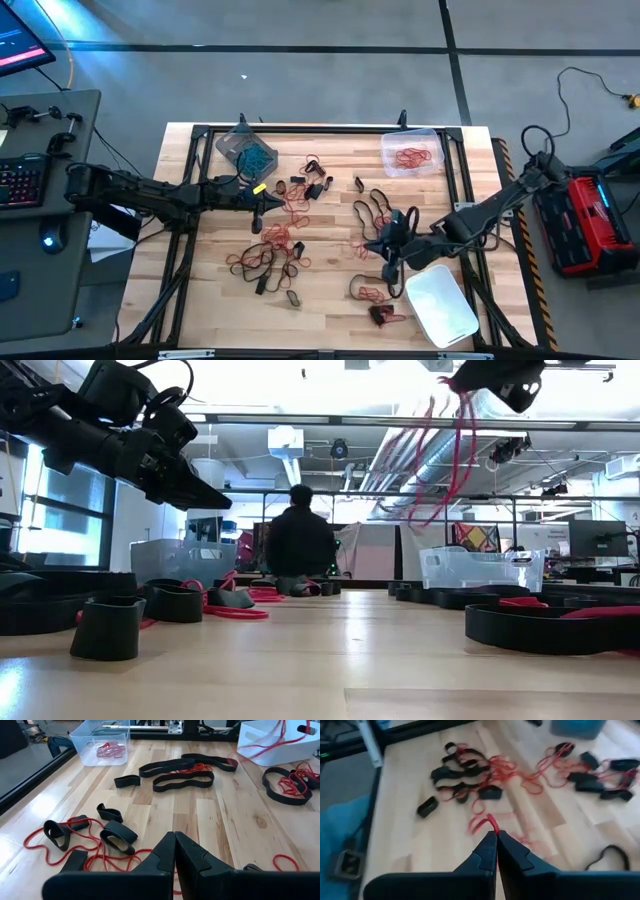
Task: Sort rubber bands into baskets
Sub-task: Put the red rubber band into the transparent bin
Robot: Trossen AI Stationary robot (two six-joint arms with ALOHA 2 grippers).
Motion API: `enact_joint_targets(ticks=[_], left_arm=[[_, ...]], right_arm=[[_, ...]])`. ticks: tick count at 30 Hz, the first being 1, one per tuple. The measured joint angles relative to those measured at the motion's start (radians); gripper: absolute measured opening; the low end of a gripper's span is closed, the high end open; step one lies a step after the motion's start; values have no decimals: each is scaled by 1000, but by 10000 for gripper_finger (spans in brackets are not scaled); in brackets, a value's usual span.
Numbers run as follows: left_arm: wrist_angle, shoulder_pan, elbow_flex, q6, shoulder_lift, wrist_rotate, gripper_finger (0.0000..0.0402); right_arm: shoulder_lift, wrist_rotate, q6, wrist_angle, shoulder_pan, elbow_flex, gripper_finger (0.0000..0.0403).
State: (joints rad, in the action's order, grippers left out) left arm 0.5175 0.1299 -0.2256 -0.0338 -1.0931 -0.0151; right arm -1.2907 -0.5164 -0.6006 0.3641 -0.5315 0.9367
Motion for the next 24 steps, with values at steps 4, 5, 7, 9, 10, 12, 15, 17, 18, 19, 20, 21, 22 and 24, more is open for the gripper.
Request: enact_joint_targets(ticks=[4, 5, 7, 9, 10, 12, 15, 17, 18, 19, 20, 21, 22, 24], left_arm=[[0, 0, 0, 5, 0, 0, 0], [0, 0, 0, 5, 0, 0, 0], [0, 0, 0, 5, 0, 0, 0], [1, 0, 0, 5, 0, 0, 0], [1, 0, 0, 5, 0, 0, 0], [1, 0, 0, 5, 0, 0, 0], [-1, 0, 0, 5, 0, 0, 0], [-1, 0, 0, 5, 0, 0, 0], [-2, 0, 0, 5, 0, 0, 0], [-2, 0, 0, 5, 0, 0, 0], [-2, 0, 0, 5, 0, 0, 0], [-2, 0, 0, 5, 0, 0, 0], [-2, 0, 0, 5, 0, 0, 0], [-2, 0, 0, 5, 0, 0, 0]], right_arm=[[-55, -26, 4, -17, 27, -1, 0], [-76, -19, 4, -23, 36, -1, 0], [-125, 19, 8, -41, 60, -1, 0], [-176, 64, 17, -59, 82, -2, 0], [-200, 88, 22, -71, 92, -2, 0], [-239, 136, 25, -88, 111, -2, 0], [-281, 183, 2, -89, 136, -2, 0], [-294, 201, 0, -84, 147, -2, 8], [-297, 204, -1, -83, 151, -2, 16], [-298, 205, 1, -77, 153, -2, 27], [-298, 204, 4, -73, 153, -3, 40], [-298, 203, 6, -74, 153, -3, 56], [-298, 199, 7, -76, 152, -3, 72], [-296, 193, 10, -74, 152, -3, 103]])
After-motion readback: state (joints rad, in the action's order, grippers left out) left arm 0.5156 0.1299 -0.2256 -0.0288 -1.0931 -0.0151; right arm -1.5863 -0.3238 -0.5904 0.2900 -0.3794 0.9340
